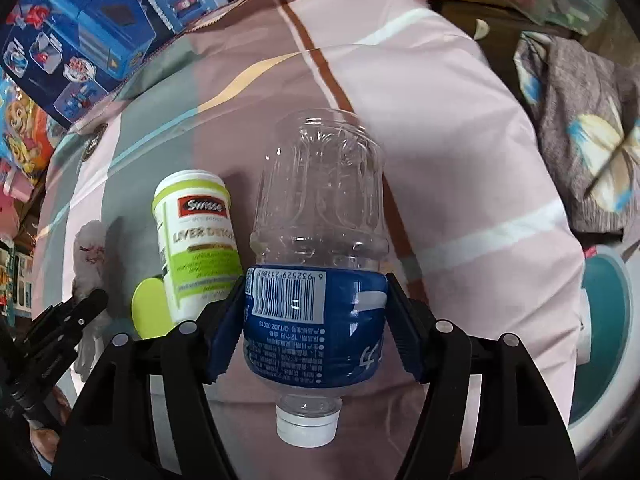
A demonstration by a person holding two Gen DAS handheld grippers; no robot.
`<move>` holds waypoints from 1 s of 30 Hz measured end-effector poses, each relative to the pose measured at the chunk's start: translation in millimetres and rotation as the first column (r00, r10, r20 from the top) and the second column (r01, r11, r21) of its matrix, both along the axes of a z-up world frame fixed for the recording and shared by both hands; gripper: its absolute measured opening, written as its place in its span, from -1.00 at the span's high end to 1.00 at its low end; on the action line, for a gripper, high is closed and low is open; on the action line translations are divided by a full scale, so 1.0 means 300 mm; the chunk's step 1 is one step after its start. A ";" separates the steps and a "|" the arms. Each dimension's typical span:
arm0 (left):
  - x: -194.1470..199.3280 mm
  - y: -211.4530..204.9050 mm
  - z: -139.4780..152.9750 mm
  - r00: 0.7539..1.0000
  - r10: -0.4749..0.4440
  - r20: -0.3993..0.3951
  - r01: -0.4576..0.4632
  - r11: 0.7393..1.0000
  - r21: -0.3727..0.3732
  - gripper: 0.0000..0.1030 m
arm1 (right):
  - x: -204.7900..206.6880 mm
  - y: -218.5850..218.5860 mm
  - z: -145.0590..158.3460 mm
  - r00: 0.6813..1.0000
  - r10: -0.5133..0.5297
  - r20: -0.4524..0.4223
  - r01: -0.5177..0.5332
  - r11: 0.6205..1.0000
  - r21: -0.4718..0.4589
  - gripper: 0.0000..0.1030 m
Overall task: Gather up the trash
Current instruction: 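Carry the bottle and plastic bags over the teal bin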
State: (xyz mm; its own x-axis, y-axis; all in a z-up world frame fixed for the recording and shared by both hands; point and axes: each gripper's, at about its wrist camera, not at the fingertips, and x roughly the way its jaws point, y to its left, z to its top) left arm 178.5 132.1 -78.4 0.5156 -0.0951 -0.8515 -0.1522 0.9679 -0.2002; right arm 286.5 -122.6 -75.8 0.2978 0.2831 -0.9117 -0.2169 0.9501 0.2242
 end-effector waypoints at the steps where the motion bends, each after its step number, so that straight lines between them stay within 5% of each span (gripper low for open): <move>1: -0.008 -0.017 0.017 1.000 -0.013 0.011 0.013 1.000 0.002 0.39 | -0.013 -0.015 0.005 1.000 -0.005 0.001 0.005 1.000 0.016 -0.22; 14: -0.013 -0.413 0.179 0.958 -0.271 0.092 0.270 0.962 0.028 0.39 | -0.209 -0.369 0.137 0.988 -0.141 0.067 0.129 0.980 0.151 -0.22; 30: 0.047 -1.016 0.180 0.826 -0.563 0.036 0.562 0.826 0.037 0.39 | -0.386 -0.987 0.160 0.890 -0.442 0.109 0.415 0.886 0.208 -0.22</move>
State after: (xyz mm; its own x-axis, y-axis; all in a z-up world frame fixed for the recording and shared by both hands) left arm 192.6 -172.6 -24.3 0.4153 -0.3603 -0.8353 0.4285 0.8875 -0.1698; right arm 170.8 -418.8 -27.6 0.5543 0.2466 -0.7950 0.1588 0.9062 0.3918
